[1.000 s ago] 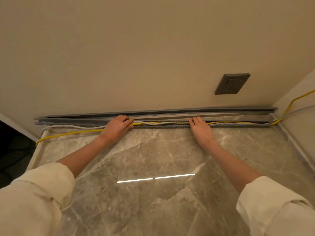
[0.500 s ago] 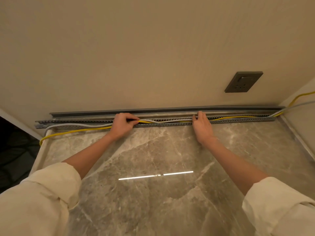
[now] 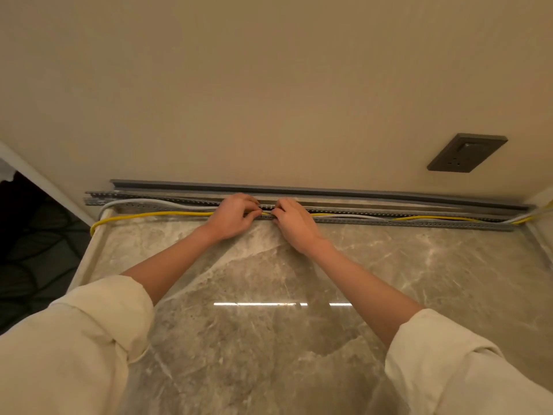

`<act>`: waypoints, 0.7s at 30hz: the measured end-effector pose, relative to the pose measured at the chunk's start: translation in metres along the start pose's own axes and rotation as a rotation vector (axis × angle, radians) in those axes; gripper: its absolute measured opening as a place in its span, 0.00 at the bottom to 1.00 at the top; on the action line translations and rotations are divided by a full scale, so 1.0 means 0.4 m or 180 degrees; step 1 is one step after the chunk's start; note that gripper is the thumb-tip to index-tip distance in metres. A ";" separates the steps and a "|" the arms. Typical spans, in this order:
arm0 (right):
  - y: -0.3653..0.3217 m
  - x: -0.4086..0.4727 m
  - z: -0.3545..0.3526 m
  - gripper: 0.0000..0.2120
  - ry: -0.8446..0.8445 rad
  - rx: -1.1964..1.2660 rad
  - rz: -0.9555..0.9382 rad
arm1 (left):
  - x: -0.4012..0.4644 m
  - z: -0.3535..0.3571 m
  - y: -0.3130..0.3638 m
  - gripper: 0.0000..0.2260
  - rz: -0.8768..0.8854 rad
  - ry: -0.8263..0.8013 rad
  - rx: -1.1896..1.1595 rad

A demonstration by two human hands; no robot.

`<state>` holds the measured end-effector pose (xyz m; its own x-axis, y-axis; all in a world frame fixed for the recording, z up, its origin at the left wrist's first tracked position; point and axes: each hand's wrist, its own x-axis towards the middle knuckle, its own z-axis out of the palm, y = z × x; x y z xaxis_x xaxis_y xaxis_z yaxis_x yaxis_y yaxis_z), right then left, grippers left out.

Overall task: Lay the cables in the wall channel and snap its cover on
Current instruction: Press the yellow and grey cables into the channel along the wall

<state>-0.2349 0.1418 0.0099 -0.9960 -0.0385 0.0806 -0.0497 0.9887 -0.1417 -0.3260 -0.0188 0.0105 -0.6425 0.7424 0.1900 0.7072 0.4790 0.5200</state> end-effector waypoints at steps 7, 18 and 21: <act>-0.019 0.011 -0.017 0.07 0.0126 -0.0047 0.0112 | -0.048 -0.039 -0.038 0.09 0.0254 0.0137 0.0258; -0.083 0.042 -0.039 0.08 -0.0068 -0.0250 0.0518 | -0.164 -0.169 -0.149 0.07 0.0289 0.0439 0.1470; -0.080 0.045 -0.043 0.07 -0.0112 -0.0286 0.0529 | -0.169 -0.167 -0.153 0.06 0.0449 0.0450 0.1734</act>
<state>-0.2501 0.1119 0.0328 -0.9920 0.1228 0.0287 0.1208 0.9908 -0.0612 -0.3455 -0.1296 0.0212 -0.5378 0.7646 0.3552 0.8146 0.5799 -0.0149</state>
